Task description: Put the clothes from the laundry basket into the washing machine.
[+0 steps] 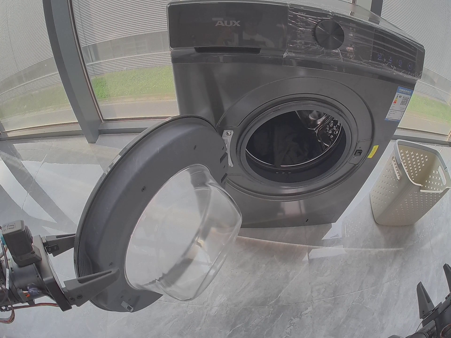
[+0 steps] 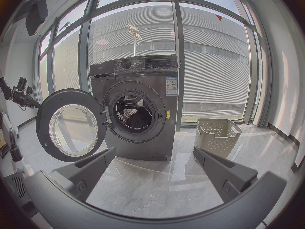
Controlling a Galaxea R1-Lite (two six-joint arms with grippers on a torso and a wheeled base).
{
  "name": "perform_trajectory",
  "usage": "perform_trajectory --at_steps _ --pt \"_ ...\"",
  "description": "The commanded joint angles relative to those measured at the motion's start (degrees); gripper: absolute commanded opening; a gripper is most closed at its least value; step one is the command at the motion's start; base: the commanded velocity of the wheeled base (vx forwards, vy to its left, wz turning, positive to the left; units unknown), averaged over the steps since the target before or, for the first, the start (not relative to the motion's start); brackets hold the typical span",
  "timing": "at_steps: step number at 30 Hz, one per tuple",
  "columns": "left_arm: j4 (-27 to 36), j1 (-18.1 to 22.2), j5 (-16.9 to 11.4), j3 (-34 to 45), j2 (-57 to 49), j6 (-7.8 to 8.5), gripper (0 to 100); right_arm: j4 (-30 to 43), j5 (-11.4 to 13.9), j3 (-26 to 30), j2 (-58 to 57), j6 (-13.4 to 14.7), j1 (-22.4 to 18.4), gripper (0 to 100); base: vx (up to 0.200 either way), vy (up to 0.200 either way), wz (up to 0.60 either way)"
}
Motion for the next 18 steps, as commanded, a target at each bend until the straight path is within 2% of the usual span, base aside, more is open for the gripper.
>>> perform_trajectory --at_steps 1,4,6,9,10,11,14,18 --pt "-0.84 -1.66 -0.34 -2.19 3.46 -0.06 100 -0.04 0.1 1.01 -0.9 -0.02 0.05 100 0.0 0.0 0.0" --pt "-1.72 -4.73 -0.34 -3.95 5.21 -0.68 100 -0.04 0.1 1.01 -0.9 -0.02 0.05 100 0.0 0.0 0.0" --pt "-3.04 -9.04 -0.34 -5.89 7.67 -1.29 100 -0.04 0.1 1.01 -0.9 -0.02 0.05 100 0.0 0.0 0.0" --pt "-4.89 -13.0 -0.34 -6.94 9.61 -4.37 100 -0.04 0.1 1.01 -0.9 -0.02 0.05 100 0.0 0.0 0.0" --pt "-5.77 -13.43 -0.34 -6.94 10.31 -5.34 100 -0.04 0.1 1.01 -0.9 -0.02 0.05 100 0.0 0.0 0.0" --pt "-6.47 -13.43 -0.25 -6.85 10.84 -5.6 100 -0.04 0.1 1.01 -0.9 -0.02 0.05 100 0.0 0.0 0.0" --pt "-8.49 -13.35 0.01 -6.32 11.72 -5.95 100 -0.04 0.1 1.01 -0.9 -0.02 0.05 100 0.0 0.0 0.0" --pt "-8.58 -12.64 1.16 -5.97 10.4 -5.6 100 -0.04 0.1 1.01 -0.9 -0.02 0.05 100 0.0 0.0 0.0"
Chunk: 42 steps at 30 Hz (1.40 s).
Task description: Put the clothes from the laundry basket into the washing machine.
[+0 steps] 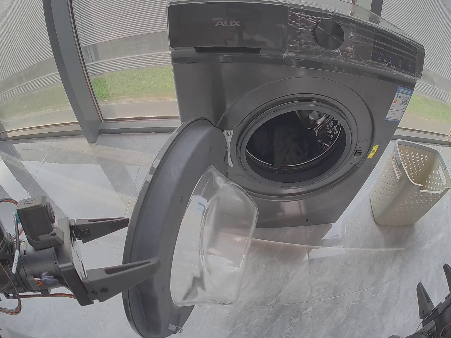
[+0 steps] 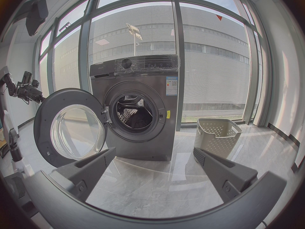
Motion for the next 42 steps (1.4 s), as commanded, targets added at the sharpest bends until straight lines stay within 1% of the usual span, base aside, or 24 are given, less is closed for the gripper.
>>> perform_trajectory --at_steps 1,2,3,5,6,7,11,12,13,14,17,21,22,23,24,30,33,34,35,36,41,42 --pt "-0.01 0.23 1.09 0.17 0.2 0.14 100 -0.02 0.02 1.01 -0.93 -0.02 0.02 100 0.0 0.0 0.0" --pt "-0.01 1.64 3.46 0.26 -1.03 0.14 100 -0.02 0.02 1.01 -0.93 -0.02 0.02 100 0.0 0.0 0.0" --pt "-0.1 2.69 4.87 0.35 -1.29 0.23 100 -0.02 0.02 1.01 -0.93 -0.02 0.02 100 0.0 0.0 0.0" --pt "-0.27 4.8 6.54 0.26 -1.82 0.49 100 -0.02 0.02 1.01 -0.93 -0.02 0.02 100 0.0 0.0 0.0" --pt "-0.27 4.8 6.54 0.26 -1.82 0.49 100 -0.02 0.02 1.01 -0.93 -0.02 0.02 100 0.0 0.0 0.0" --pt "-0.27 7.08 6.62 0.08 -2.7 0.58 100 -0.02 0.02 1.01 -0.93 -0.02 0.02 100 0.0 0.0 0.0" --pt "-0.27 10.34 6.8 -0.01 -3.4 0.58 100 -0.02 0.02 1.01 -0.93 -0.02 0.02 100 0.0 0.0 0.0" --pt "-0.27 10.34 6.8 -0.01 -3.4 0.58 100 -0.02 0.02 1.01 -0.93 -0.02 0.02 100 0.0 0.0 0.0" --pt "-0.19 12.09 6.8 0.17 -3.31 0.67 100 -0.02 0.02 1.01 -0.93 -0.02 0.02 100 0.0 0.0 0.0" --pt "-0.19 12.62 6.8 0.17 -3.22 0.93 100 -0.02 0.02 1.01 -0.93 -0.02 0.02 100 0.0 0.0 0.0" --pt "-0.1 13.76 6.89 0.52 -2.61 2.16 100 -0.02 0.02 1.01 -0.93 -0.02 0.02 100 0.0 0.0 0.0" --pt "0.34 13.76 7.42 1.31 0.03 5.77 100 -0.02 0.02 1.01 -0.93 -0.02 0.02 100 0.0 0.0 0.0" --pt "0.34 13.68 7.5 1.4 0.2 5.85 100 -0.02 0.02 1.01 -0.93 -0.02 0.02 100 0.0 0.0 0.0" --pt "-0.1 13.33 8.03 1.58 1.44 6.56 100 -0.02 0.02 1.01 -0.93 -0.02 0.02 100 0.0 0.0 0.0" --pt "-0.19 12.8 8.21 1.49 2.84 6.91 100 -0.02 0.02 1.01 -0.93 -0.02 0.02 100 0.0 0.0 0.0" --pt "-1.5 9.02 8.56 -1.06 9.43 6.82 100 -0.02 0.02 1.01 -0.93 -0.02 0.02 100 0.0 0.0 0.0" --pt "-4.14 6.29 10.32 -2.82 13.3 6.73 100 -0.02 0.02 1.01 -0.93 -0.02 0.02 100 0.0 0.0 0.0" --pt "-4.14 6.29 10.32 -2.82 13.3 6.73 100 -0.02 0.02 1.01 -0.93 -0.02 0.02 100 0.0 0.0 0.0" --pt "-6.25 3.92 12.07 -4.14 15.76 6.21 100 -0.02 0.02 1.01 -0.93 -0.02 0.02 100 0.0 0.0 0.0" --pt "-7.13 2.87 12.95 -4.75 16.99 6.12 100 -0.02 0.02 1.01 -0.93 -0.02 0.02 100 0.0 0.0 0.0" --pt "-11.08 -1.35 16.29 -7.39 22.88 6.12 100 -0.02 0.02 1.01 -0.93 -0.02 0.02 100 0.0 0.0 0.0" --pt "-11.08 -1.35 16.29 -7.39 22.88 6.12 100 -0.02 0.02 1.01 -0.93 -0.02 0.02 100 0.0 0.0 0.0"
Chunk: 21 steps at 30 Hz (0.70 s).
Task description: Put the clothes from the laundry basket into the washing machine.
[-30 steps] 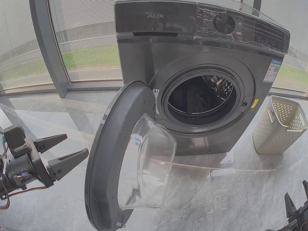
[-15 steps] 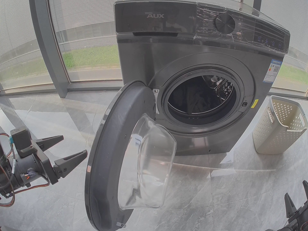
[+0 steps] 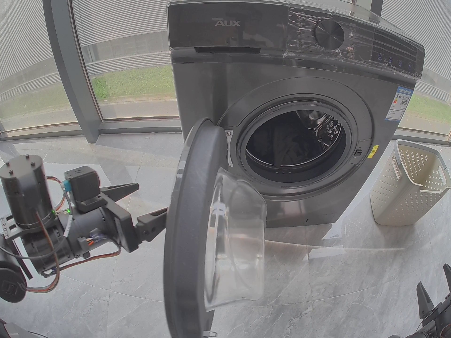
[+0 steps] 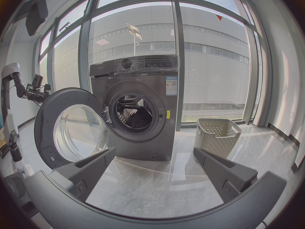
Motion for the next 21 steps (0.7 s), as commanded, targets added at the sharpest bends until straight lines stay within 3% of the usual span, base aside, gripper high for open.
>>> perform_trajectory --at_steps 1,4,9,13,14,21 --pt "-2.67 -4.42 3.39 -3.62 8.12 -0.24 100 -0.02 0.04 1.01 -0.93 -0.02 0.05 100 0.0 0.0 0.0" --pt "-3.81 -6.53 4.97 -5.73 10.67 -0.32 100 -0.02 0.04 1.01 -0.93 -0.11 0.05 100 0.0 0.0 0.0" --pt "-3.99 -7.68 5.15 -8.54 13.22 -0.5 100 -0.02 0.04 1.01 -0.93 -0.02 0.05 100 0.0 0.0 0.0" --pt "-4.51 -8.64 5.15 -10.48 14.36 -2.17 100 -0.02 0.04 1.01 -0.93 -0.02 0.05 100 0.0 0.0 0.0" --pt "-5.48 -9.43 5.15 -11.62 15.33 -3.31 100 -0.02 0.04 1.01 -0.93 -0.02 0.05 100 0.0 0.0 0.0" --pt "-7.24 -9.96 5.32 -15.14 20.25 -3.31 100 -0.02 0.04 1.01 -0.93 -0.11 0.05 100 0.0 0.0 0.0"
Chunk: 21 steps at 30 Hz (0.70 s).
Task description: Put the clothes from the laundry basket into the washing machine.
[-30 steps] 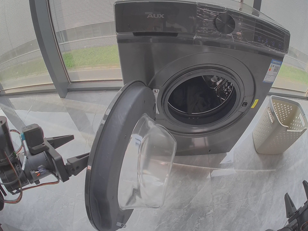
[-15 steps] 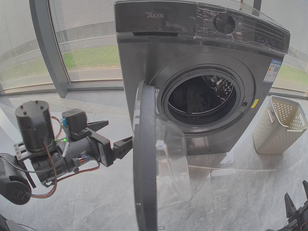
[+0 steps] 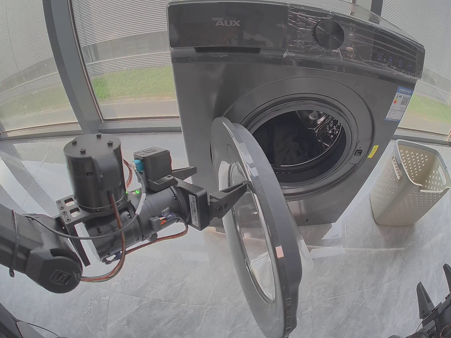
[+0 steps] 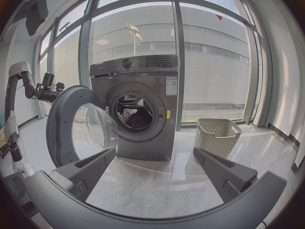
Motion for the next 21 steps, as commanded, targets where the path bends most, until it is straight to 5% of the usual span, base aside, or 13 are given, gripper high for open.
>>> perform_trajectory --at_steps 1,13,21 --pt "-0.6 -0.56 -0.04 -3.35 4.76 -0.12 100 -0.02 0.02 1.01 -0.93 -0.06 0.05 100 0.0 0.0 0.0" --pt "-0.68 -0.74 -0.04 -13.99 14.07 -0.74 100 -0.02 0.1 1.01 -0.93 -0.06 0.05 100 0.0 0.0 0.0" --pt "-0.25 -0.83 4.0 -21.72 17.76 -6.19 100 -0.02 0.02 1.01 -0.93 0.03 0.05 100 0.0 0.0 0.0"
